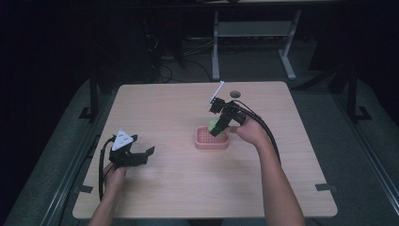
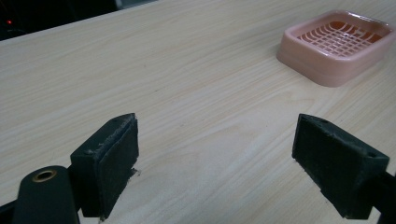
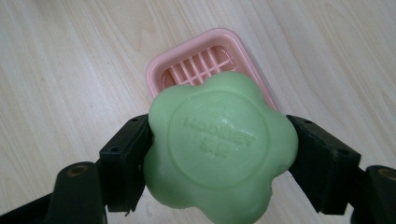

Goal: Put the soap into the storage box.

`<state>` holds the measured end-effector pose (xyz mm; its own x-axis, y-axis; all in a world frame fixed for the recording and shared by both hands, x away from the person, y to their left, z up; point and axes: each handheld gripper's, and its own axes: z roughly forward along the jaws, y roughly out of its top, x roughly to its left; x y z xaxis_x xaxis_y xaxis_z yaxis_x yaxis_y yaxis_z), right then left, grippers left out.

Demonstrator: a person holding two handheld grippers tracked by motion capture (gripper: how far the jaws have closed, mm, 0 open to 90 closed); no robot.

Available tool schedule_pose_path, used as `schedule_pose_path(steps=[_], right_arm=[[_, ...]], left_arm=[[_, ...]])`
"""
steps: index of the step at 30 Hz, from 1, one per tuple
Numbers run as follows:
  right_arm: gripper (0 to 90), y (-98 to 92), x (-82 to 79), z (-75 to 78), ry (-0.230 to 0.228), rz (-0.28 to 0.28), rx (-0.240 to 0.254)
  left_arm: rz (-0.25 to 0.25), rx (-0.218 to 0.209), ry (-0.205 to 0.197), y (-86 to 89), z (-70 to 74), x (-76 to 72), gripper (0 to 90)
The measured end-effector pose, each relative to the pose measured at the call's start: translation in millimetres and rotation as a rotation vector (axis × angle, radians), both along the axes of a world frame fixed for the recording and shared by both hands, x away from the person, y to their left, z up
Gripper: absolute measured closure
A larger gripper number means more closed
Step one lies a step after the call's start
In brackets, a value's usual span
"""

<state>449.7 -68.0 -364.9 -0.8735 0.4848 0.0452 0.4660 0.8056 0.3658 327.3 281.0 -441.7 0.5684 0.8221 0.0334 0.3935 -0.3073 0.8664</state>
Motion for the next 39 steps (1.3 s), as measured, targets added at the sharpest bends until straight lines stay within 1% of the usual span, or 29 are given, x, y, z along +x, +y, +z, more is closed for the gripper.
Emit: schedule_pose_path(steps=[8, 16, 23, 31, 32, 34, 39], right_arm=[[26.0, 3.2, 4.7, -3.4, 0.014, -0.008, 0.0], [26.0, 6.1, 9.7, -9.0, 0.023, -0.013, -0.006], [26.0, 11.1, 14.6, -17.9, 0.038, -0.014, -0.013], [26.0, 15.3, 16.7, -26.7, 0.053, -0.016, -0.026], [26.0, 16.0, 16.8, -27.4, 0.054, -0.017, -0.029], [26.0, 16.9, 17.3, -28.5, 0.055, -0.018, -0.03], [26.0, 19.0, 17.8, -30.8, 0.058, -0.017, -0.037]], left_arm=[[0.013, -0.007, -0.001, 1.7, 0.4, 0.0, 14.3], [0.007, -0.009, -0.004, 0.9, -0.1, 0.3, 14.3], [0.008, -0.008, -0.003, 0.6, -0.1, 0.2, 14.3], [0.009, -0.008, -0.004, 1.5, 0.3, 0.2, 14.3], [0.009, -0.012, -0.005, 1.0, 0.1, 0.2, 14.3], [0.005, -0.004, -0.003, 1.0, 0.4, 0.1, 14.3], [0.007, -0.008, -0.004, 1.1, 0.0, 0.3, 14.3]])
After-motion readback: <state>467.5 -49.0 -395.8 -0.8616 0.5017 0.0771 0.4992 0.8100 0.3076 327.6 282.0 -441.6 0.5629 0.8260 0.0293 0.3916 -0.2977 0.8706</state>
